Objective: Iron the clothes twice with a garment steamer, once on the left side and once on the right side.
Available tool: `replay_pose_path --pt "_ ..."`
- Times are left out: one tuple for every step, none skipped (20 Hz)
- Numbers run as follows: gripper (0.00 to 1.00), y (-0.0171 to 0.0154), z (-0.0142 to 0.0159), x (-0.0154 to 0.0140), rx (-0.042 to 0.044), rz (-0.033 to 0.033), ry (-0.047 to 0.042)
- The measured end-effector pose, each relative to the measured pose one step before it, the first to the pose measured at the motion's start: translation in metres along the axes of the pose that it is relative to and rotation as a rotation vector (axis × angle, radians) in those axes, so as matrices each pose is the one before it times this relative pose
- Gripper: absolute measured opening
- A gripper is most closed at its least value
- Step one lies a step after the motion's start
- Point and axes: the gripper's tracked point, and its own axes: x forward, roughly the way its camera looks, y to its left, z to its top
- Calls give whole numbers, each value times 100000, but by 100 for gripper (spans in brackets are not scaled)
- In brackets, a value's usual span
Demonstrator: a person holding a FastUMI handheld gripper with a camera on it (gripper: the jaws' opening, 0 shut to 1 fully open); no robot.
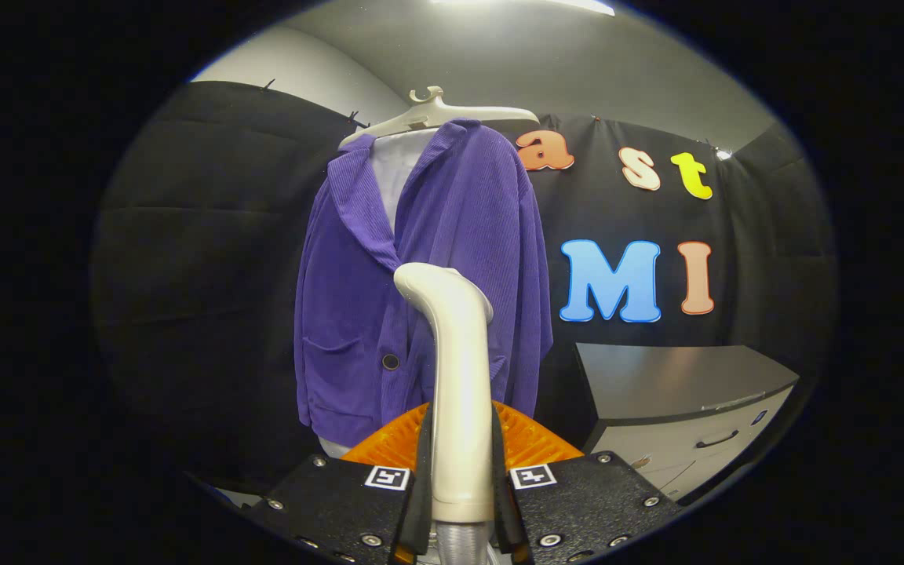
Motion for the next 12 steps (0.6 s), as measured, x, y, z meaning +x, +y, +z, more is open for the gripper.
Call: replay_pose_path --pt "32 166 -835 -108 -302 180 1562" --pt "32 225 -702 -48 -10 307 1357" --pt "32 236 -853 -108 -103 71 1312" --pt "32 115 -707 -80 -546 -137 930" --pt "32 135 -630 -89 -453 -199 796" --pt "32 106 -680 -35 -66 -180 1048" --pt "32 192 -875 -90 195 -216 1231" --pt "32 75 -450 -64 5 -332 616" --pt "32 -4 -263 -26 -395 -484 -21" --pt "32 12 -134 0 -422 -238 -50" --pt "32 81 -578 -12 -200 -171 541" --pt "32 -39 -523 -104 100 -134 1018"
